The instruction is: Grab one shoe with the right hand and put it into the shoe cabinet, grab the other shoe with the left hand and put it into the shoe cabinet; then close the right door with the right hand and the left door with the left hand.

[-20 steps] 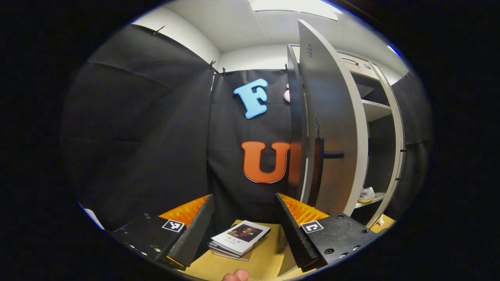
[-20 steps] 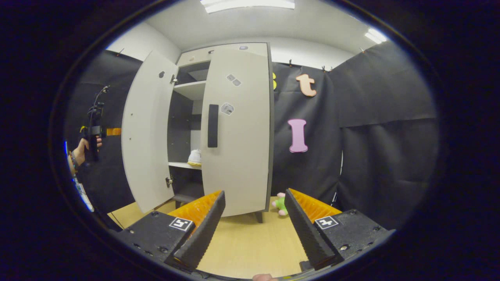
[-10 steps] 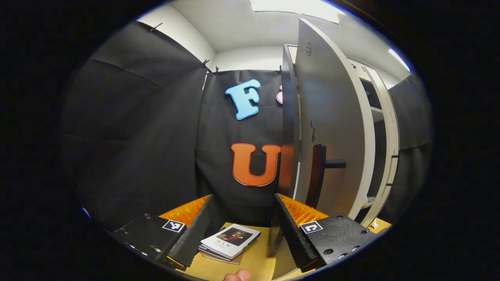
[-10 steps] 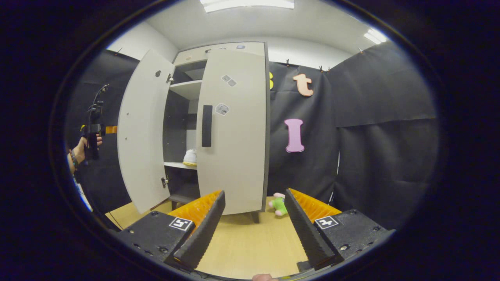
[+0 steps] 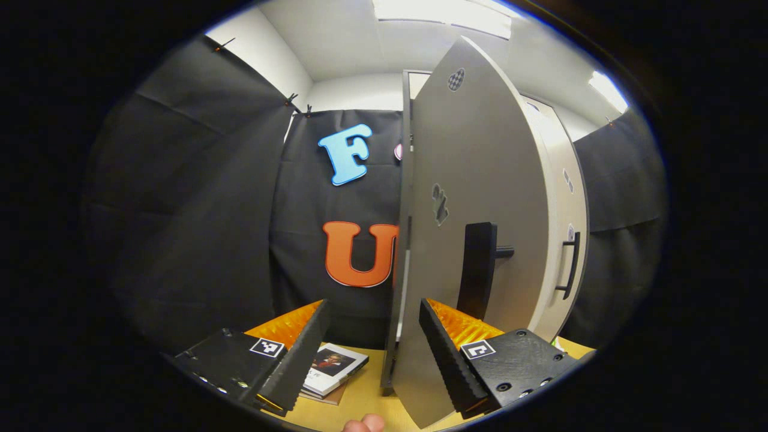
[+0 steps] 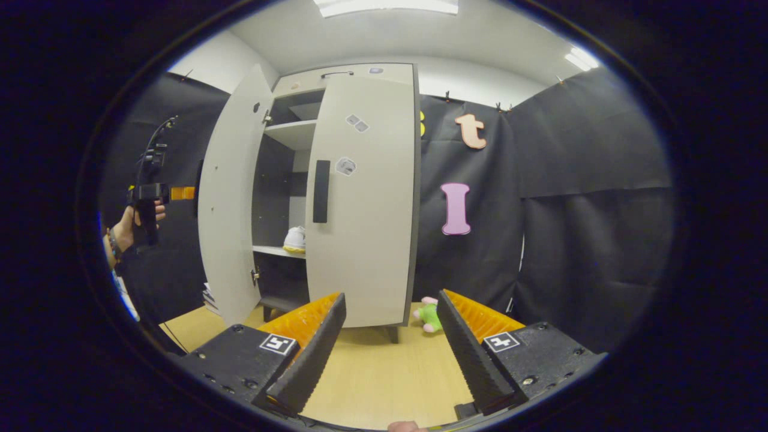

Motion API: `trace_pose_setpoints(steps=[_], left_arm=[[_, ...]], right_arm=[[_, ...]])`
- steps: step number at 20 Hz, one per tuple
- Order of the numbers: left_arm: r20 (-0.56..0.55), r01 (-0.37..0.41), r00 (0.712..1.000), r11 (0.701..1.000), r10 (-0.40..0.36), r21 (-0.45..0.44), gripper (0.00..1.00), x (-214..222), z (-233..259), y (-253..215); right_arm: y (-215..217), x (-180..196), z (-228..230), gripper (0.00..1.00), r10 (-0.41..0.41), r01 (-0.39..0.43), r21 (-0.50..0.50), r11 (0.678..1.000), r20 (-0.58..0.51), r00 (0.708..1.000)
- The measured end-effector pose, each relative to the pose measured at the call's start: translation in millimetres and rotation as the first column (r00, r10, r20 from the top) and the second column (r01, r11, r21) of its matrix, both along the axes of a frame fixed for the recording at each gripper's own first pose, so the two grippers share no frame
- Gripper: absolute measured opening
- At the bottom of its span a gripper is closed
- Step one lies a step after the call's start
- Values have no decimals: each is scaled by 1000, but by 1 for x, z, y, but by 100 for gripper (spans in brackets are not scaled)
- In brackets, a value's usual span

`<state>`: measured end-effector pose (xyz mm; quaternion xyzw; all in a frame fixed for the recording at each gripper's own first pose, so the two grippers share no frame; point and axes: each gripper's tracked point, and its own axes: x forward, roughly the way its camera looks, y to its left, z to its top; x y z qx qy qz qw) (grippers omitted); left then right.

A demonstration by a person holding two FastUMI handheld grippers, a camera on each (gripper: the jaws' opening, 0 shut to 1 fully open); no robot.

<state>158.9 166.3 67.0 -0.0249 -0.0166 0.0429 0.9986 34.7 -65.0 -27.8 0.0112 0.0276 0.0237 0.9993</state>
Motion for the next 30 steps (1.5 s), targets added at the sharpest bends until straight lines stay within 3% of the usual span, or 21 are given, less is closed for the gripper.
trace_pose_setpoints(steps=[7,11,14,20,26,30], left_arm=[[19,118,993,992,-118,-45,91,37,3,-83],[48,78,996,997,-77,-26,92,41,12,-97],[51,104,993,995,-105,7,92,17,12,-111],[10,117,993,991,-118,70,92,-74,-19,-136],[-66,127,990,992,-125,22,92,-138,-69,-165],[-63,115,991,993,-116,-18,92,-153,-87,-168]], right_arm=[[-16,-5,-8,99,-28,28,25,999,-11,1000],[-22,-10,-10,99,-38,38,46,998,-9,999],[-21,-8,-11,99,-36,36,50,998,-8,999],[-9,0,-7,99,-9,8,86,996,11,1000],[7,3,-10,99,19,-21,97,995,19,1000],[13,0,-11,99,23,-25,97,995,26,999]])
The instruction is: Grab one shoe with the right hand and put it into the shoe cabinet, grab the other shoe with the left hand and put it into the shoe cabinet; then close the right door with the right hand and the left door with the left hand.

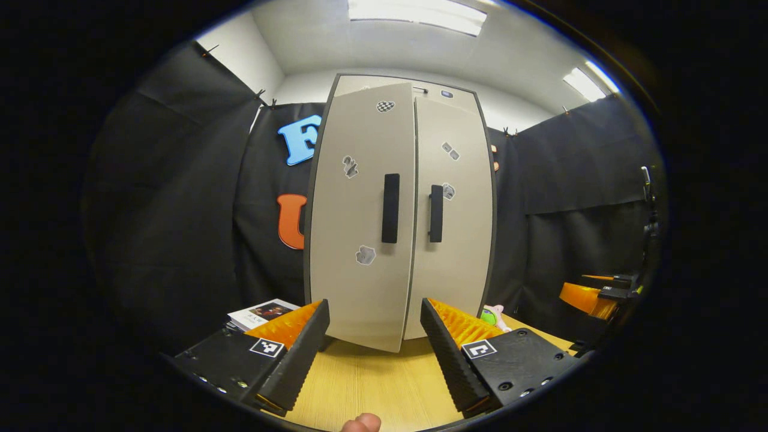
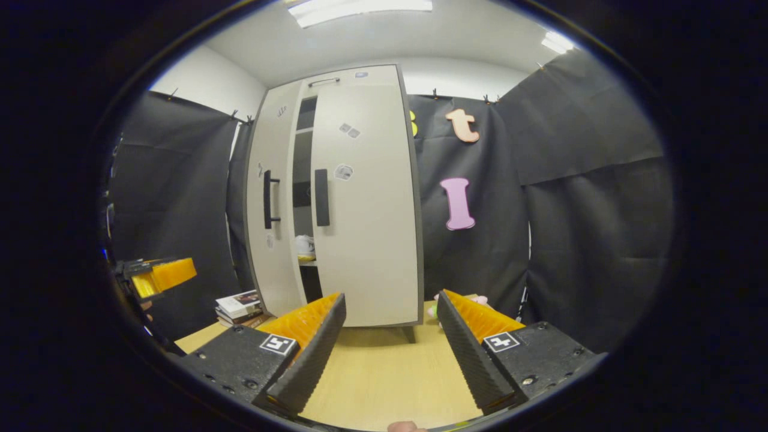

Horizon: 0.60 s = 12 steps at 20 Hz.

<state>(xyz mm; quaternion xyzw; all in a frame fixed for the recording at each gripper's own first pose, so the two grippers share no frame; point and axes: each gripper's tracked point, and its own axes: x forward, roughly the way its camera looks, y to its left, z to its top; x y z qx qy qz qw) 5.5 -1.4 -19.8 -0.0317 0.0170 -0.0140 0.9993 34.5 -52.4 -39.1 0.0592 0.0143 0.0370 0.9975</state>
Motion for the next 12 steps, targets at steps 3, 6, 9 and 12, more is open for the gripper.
trace_pose_setpoints(steps=[3,6,9,12], left_arm=[[-24,-21,1000,1000,21,-4,92,-3,-9,5],[-25,-22,999,1000,21,-17,92,-3,-8,4],[-26,-17,1000,1000,17,-10,92,-3,-6,2],[-26,-20,999,1000,19,0,92,-1,-6,2]], right_arm=[[4,-2,-1,99,4,-4,-5,1000,-1,1000],[5,-3,-2,99,7,-7,-1,1000,-5,1000],[5,-4,-1,99,8,-8,-4,1000,-2,1000],[8,-5,0,99,10,-10,-10,1000,7,1000]])
